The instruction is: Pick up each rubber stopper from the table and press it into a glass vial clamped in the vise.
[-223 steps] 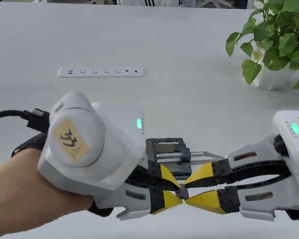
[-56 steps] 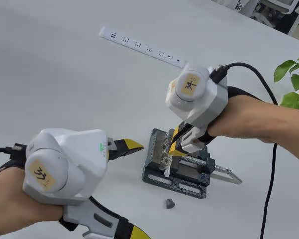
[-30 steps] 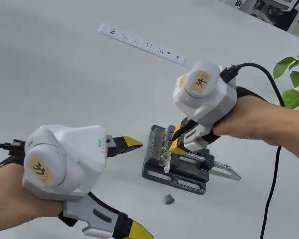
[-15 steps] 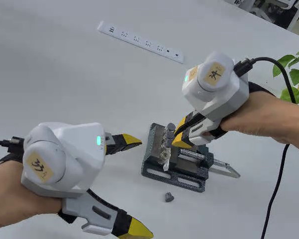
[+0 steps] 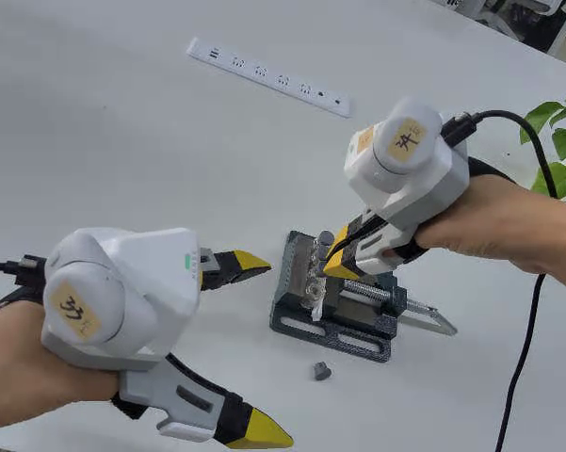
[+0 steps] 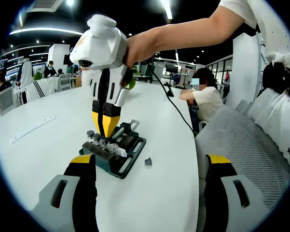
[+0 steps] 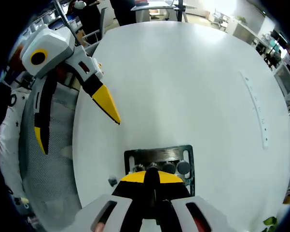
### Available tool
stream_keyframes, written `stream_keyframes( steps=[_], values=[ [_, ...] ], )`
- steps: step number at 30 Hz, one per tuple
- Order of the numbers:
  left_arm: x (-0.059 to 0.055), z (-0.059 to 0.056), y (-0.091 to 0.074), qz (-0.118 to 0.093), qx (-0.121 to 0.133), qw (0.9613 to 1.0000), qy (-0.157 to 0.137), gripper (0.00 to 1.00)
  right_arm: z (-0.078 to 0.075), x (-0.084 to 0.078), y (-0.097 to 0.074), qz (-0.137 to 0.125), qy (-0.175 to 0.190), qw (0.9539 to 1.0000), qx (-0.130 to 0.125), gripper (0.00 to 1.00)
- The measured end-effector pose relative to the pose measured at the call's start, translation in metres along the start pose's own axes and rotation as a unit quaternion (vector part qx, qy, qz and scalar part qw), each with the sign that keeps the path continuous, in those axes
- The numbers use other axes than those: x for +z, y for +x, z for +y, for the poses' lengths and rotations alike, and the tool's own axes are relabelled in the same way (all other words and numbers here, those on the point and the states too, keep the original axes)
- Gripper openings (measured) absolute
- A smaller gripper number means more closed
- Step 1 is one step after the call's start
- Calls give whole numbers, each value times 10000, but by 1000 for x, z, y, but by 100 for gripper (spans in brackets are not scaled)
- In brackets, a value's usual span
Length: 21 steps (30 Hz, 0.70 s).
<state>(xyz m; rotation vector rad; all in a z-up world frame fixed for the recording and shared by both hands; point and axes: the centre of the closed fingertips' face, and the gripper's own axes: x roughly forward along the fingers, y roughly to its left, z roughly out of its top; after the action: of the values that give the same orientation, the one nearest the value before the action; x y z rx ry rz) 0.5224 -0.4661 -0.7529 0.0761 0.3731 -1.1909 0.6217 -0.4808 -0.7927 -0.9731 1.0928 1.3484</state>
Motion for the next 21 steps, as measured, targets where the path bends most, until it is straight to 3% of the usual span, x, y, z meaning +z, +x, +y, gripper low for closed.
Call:
stream_keyframes(
  steps=[21],
  values=[
    [-3,2,-1,0,4,10000,-24,92,2,-2,3,66,-98,9999,100,2]
  ],
)
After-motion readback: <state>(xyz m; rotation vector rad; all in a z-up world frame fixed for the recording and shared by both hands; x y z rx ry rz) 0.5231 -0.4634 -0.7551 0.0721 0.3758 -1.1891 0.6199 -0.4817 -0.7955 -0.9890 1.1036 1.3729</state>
